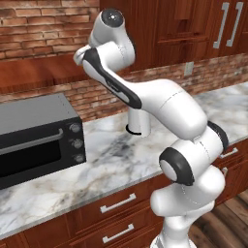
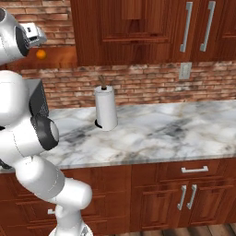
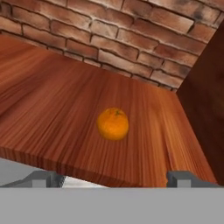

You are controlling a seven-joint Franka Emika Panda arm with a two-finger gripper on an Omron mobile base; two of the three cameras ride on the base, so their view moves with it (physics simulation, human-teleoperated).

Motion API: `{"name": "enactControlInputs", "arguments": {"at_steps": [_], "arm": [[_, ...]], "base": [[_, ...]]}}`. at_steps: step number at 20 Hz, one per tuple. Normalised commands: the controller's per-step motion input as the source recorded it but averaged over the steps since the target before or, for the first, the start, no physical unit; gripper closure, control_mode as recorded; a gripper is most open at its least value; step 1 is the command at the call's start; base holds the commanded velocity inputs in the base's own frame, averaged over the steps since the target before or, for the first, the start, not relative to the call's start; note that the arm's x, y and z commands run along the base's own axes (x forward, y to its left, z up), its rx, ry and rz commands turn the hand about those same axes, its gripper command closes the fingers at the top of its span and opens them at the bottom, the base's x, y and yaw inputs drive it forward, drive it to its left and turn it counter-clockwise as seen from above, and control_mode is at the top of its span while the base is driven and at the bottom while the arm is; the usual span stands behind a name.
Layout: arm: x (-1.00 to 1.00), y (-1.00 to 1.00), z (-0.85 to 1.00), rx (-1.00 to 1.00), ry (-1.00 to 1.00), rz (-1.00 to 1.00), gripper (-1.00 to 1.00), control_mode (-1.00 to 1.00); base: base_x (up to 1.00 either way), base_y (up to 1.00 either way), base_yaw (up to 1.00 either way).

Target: Pick the tangerines from the cabinet and place them in one bowl. Pick the lime from the sink and place it in the other bowl.

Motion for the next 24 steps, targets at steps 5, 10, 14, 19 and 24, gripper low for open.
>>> {"name": "enactControlInputs", "arguments": {"at_steps": [5, 10, 14, 19, 24], "arm": [[0.0, 0.0, -0.02, 0.0, 0.0, 0.0, -1.0, -1.0], [0.04, -0.01, -0.25, 0.03, -0.02, 0.01, -1.0, -1.0], [0.1, 0.0, -0.2, 0.03, -0.05, 0.0, -1.0, -1.0], [0.25, 0.0, -0.23, 0.05, -0.1, 0.0, -1.0, -1.0], [0.32, 0.0, -0.24, 0.07, -0.1, 0.0, -1.0, -1.0]], "base": [[0.0, 0.0, 0.0], [0.0, 0.0, 0.0], [0.0, 0.0, 0.0], [0.0, 0.0, 0.0], [0.0, 0.0, 0.0]]}}
